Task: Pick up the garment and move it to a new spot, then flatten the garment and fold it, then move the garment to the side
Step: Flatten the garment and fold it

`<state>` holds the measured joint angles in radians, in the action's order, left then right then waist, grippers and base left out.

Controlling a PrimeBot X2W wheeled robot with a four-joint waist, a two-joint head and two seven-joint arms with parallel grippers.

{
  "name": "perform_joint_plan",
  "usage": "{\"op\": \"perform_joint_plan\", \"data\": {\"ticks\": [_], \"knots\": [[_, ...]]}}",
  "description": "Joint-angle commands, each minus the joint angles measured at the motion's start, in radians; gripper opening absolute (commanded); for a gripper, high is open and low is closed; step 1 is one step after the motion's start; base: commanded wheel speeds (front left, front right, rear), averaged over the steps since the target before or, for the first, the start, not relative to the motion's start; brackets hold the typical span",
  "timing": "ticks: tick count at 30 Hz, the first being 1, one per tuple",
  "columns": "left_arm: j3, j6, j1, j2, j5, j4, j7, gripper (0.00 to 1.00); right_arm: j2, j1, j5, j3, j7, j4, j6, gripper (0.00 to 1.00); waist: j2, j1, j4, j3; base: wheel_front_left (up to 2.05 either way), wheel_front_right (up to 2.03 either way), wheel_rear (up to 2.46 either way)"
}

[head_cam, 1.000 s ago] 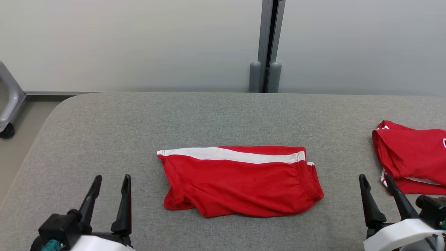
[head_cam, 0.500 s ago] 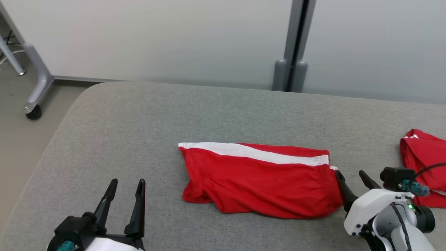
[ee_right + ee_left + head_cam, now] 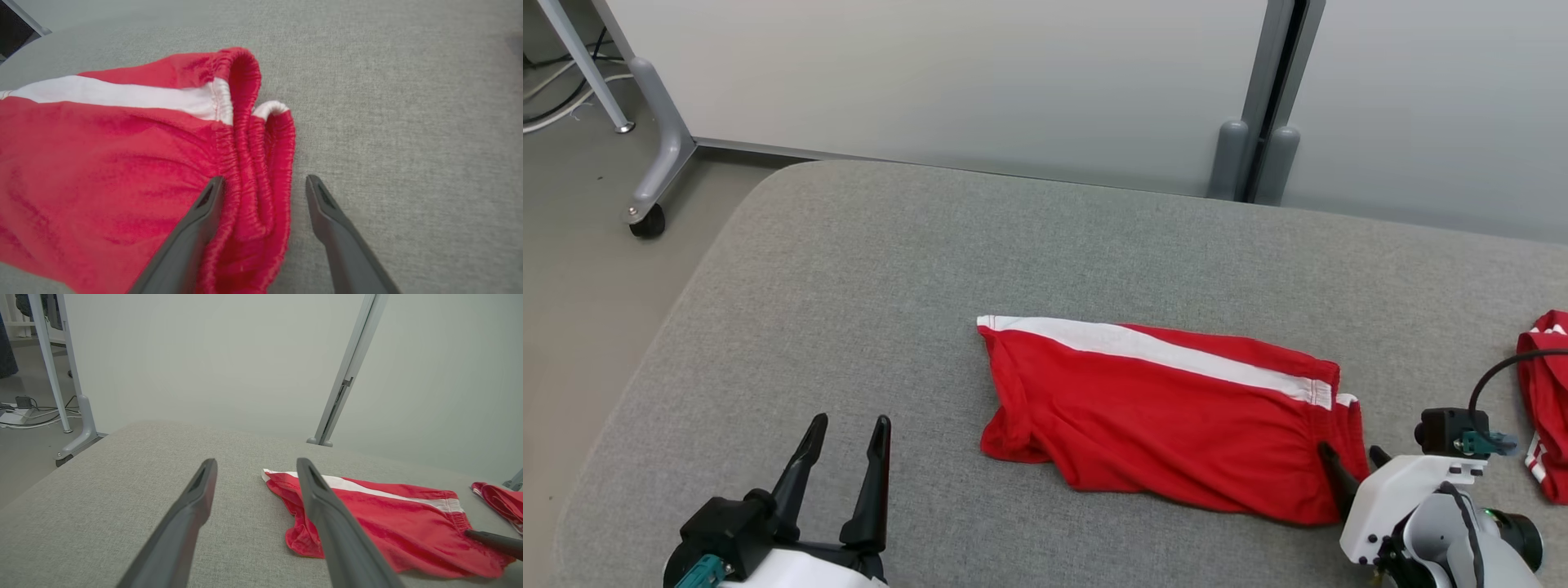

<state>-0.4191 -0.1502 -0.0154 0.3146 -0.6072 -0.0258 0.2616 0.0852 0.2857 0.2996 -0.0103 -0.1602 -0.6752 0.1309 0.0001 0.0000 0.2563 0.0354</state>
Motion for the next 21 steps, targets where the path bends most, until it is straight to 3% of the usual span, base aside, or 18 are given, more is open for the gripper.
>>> {"op": "perform_joint_plan", "data": {"ticks": [1,10,11,12,13,14,21], "knots": [[-0.001,0.007,0.020,-0.001,0.007,-0.004,0.004,1.00,0.000,0.015,0.014,0.010,-0.007,-0.019,0.000,1.00,-0.0001,0.0000,0.004,0.009,0.00,0.00,0.00],[-0.015,0.023,0.048,-0.003,0.010,-0.029,0.001,1.00,-0.027,0.054,0.145,-0.004,-0.046,-0.128,0.000,1.00,-0.0001,0.0000,0.034,0.030,0.00,0.00,0.00],[-0.016,0.024,0.050,-0.003,0.009,-0.031,0.001,1.00,-0.028,0.056,0.158,-0.014,-0.041,-0.133,0.000,0.85,-0.0001,0.0000,0.038,0.030,0.00,0.00,0.00],[-0.017,0.025,0.050,-0.003,0.008,-0.033,0.001,1.00,-0.028,0.057,0.168,-0.023,-0.035,-0.138,0.000,0.52,-0.0001,0.0000,0.041,0.028,0.00,0.00,0.00],[-0.017,0.023,0.050,-0.002,0.006,-0.035,0.001,1.00,-0.030,0.061,0.176,-0.031,-0.025,-0.139,0.000,0.33,-0.0001,0.0000,0.043,0.026,0.00,0.00,0.00],[-0.017,0.023,0.049,-0.001,0.005,-0.037,0.001,1.00,-0.030,0.065,0.180,-0.036,-0.012,-0.141,0.000,0.00,-0.0001,0.0000,0.045,0.024,0.00,0.00,0.00],[-0.009,0.018,0.030,0.003,-0.009,-0.040,0.000,1.00,0.014,0.081,0.221,-0.058,0.032,-0.131,0.000,0.00,-0.0001,0.0000,0.023,-0.006,0.00,0.00,0.00]]}}
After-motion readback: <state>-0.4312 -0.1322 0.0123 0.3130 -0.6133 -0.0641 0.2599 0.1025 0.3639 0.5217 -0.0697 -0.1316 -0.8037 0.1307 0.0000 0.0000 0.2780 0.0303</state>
